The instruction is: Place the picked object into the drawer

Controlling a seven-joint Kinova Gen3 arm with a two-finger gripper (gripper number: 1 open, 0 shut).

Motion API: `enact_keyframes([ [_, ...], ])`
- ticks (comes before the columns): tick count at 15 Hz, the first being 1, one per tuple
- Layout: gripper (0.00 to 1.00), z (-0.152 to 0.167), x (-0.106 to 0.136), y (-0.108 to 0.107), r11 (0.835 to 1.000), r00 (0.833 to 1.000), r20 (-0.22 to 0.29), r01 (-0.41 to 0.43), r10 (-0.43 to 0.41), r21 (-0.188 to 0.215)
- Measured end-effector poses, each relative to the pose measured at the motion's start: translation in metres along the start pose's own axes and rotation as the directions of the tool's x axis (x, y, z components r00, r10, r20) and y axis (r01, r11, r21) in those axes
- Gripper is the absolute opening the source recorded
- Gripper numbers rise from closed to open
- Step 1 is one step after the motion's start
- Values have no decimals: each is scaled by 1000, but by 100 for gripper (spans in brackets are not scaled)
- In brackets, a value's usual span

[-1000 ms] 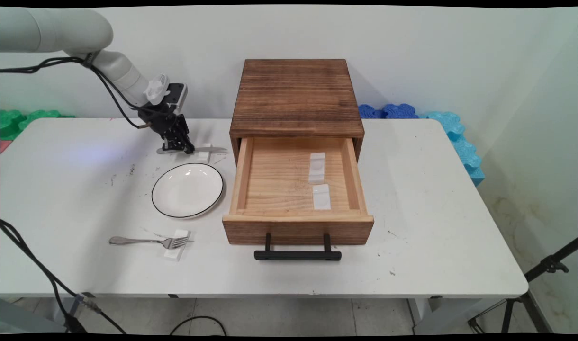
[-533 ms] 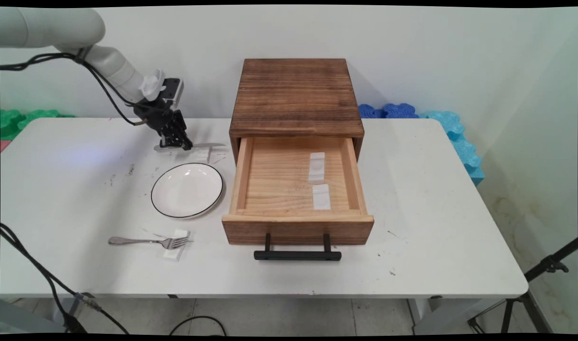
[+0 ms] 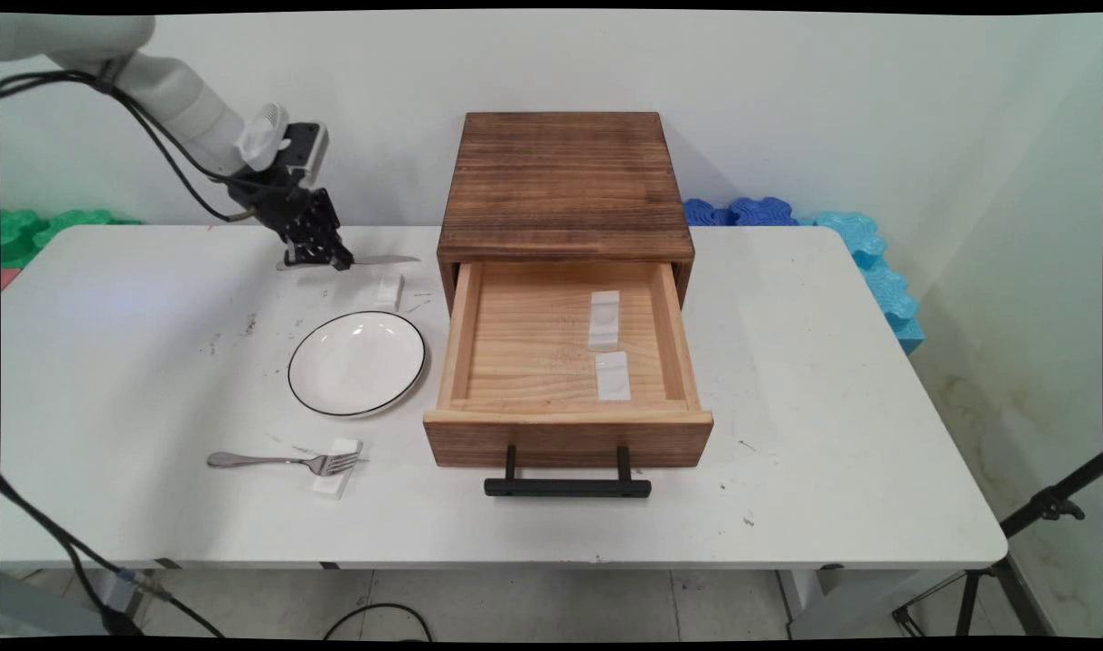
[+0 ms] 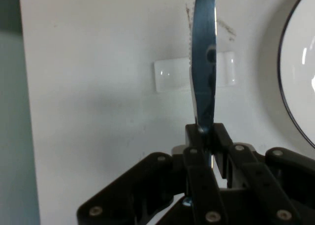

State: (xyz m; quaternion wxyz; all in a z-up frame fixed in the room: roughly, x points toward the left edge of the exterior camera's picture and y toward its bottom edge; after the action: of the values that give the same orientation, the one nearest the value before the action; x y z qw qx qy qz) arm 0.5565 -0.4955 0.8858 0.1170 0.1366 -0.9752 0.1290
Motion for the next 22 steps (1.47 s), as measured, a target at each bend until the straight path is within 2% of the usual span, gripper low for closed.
enact_keyframes([
  [5, 0, -36, 9, 17, 1000, 1000, -6, -15, 15, 24],
  [9, 0, -63, 26, 37, 999, 1000, -23, -18, 19, 36],
  [16, 0, -96, 71, 74, 999, 997, -75, -18, 21, 32],
  [22, 0, -106, 116, 97, 999, 992, -123, -16, 20, 30],
])
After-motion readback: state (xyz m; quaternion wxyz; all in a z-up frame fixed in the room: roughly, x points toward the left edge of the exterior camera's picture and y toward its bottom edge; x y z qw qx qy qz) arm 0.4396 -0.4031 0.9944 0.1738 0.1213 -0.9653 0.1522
